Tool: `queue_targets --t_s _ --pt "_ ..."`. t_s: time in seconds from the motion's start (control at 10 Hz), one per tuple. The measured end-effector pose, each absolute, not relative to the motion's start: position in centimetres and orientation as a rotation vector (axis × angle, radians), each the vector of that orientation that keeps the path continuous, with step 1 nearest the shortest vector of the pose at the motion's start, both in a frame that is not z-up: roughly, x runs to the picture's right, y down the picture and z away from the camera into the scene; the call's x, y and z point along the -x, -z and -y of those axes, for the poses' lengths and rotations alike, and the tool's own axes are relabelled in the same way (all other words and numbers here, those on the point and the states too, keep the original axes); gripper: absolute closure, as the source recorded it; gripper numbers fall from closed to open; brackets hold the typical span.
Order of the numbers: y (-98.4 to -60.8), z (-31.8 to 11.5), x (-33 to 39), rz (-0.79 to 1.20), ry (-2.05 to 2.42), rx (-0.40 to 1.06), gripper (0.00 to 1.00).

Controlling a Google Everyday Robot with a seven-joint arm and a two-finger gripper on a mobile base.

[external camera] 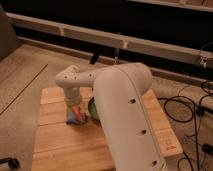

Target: Place the pepper in the ceramic cup

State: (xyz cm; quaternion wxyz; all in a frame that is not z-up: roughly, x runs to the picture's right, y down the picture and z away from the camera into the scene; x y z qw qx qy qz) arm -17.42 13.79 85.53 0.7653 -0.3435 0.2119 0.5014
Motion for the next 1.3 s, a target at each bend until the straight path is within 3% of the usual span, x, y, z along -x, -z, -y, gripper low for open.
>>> queue_targets --t_s 0.2,0.7,0.9,1.3 --pt "-85.7 -14.1 17.1 -0.469 -1.092 0.747 0.45" --pt "-86.1 -14.5 16.5 -0.477 -1.107 0.739 0.96" --pt "-85.8 -13.3 16.8 -0.454 -1.118 0.721 1.0" --pt "-81.5 -5.0 19.4 -0.29 -1.114 0.573 1.0"
